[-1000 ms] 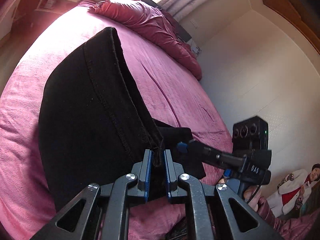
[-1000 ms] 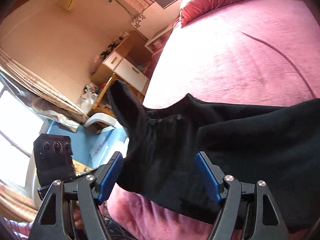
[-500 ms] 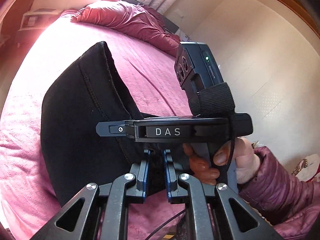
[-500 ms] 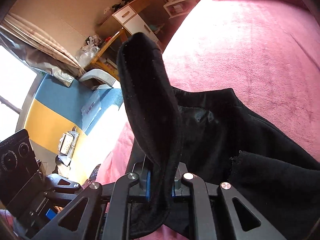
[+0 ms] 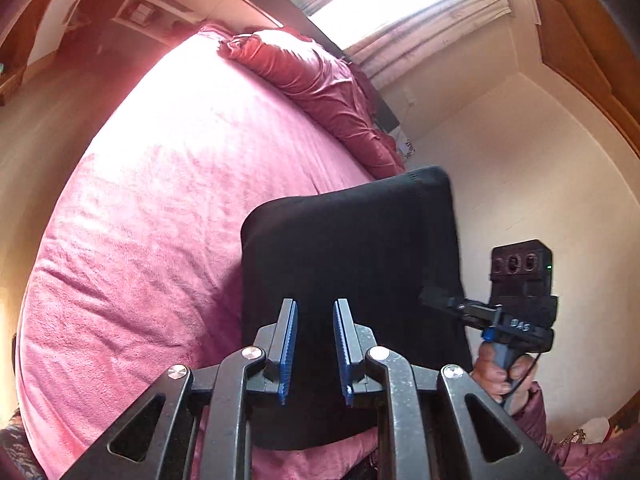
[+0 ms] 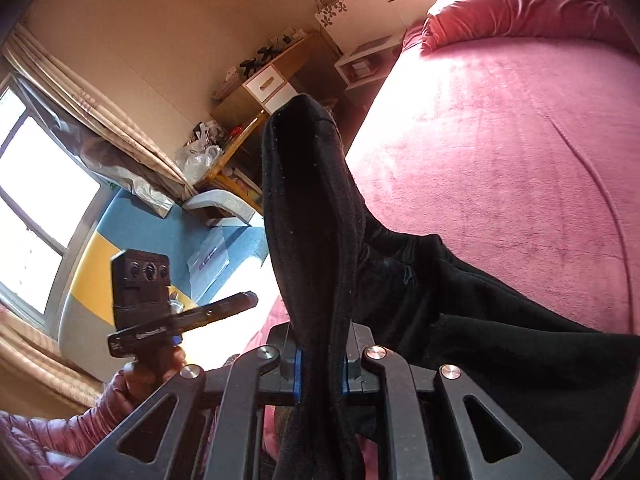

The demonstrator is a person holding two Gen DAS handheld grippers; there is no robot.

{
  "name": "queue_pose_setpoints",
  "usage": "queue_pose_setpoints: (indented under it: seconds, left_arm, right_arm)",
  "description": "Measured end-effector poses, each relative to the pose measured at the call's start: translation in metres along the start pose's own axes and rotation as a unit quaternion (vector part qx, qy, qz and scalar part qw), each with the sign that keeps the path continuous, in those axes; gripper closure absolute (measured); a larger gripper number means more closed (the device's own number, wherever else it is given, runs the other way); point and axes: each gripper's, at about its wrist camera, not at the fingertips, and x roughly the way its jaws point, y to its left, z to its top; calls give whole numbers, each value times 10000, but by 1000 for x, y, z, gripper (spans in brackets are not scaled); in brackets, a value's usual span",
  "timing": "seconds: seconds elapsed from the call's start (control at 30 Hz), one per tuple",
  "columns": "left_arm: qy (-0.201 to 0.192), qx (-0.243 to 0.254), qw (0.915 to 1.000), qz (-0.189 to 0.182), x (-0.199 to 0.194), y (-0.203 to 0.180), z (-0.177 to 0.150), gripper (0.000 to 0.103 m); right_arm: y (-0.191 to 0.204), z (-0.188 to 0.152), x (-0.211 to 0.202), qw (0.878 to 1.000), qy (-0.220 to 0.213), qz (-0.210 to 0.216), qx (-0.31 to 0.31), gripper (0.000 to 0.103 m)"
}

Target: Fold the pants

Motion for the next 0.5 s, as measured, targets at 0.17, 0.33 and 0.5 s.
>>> queue_pose_setpoints:
  seconds: [0.17, 0.33, 0.5]
  left_arm:
    - [341, 17, 9994, 14, 38, -9, -21, 84]
    - [783, 241, 9966, -88, 76, -28, -36, 84]
    - [1336, 483, 9898, -72, 112, -46, -58, 84]
  right_arm:
    - [-27, -11, -46, 9990, -300, -221, 232, 90]
    - [-68, -32, -78, 9957, -508, -421, 651, 90]
    - [-123, -62, -89, 9898, -523, -680, 1136, 90]
